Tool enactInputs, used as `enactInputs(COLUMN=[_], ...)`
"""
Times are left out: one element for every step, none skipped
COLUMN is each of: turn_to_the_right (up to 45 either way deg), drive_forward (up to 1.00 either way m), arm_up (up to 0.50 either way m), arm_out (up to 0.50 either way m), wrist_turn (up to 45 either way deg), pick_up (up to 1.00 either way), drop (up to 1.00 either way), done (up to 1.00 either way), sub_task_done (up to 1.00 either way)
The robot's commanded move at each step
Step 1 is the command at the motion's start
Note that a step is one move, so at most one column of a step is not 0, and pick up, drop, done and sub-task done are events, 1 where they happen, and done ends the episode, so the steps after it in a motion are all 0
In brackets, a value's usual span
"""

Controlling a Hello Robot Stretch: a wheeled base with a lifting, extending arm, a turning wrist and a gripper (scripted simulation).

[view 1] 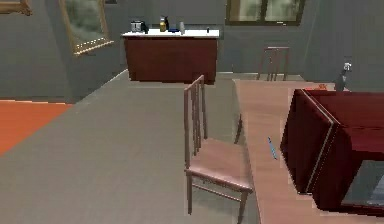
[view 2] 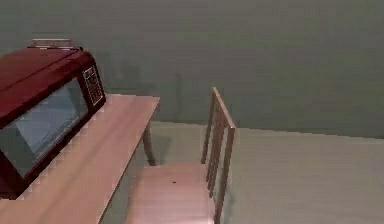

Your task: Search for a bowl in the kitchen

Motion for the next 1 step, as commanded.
enactInputs(turn_to_the_right=[-45.0], drive_forward=[0.0], arm_up=[0.0], arm_out=[0.0], wrist_turn=[0.0], pick_up=[0.0], drop=[0.0], done=[0.0], sub_task_done=[0.0])
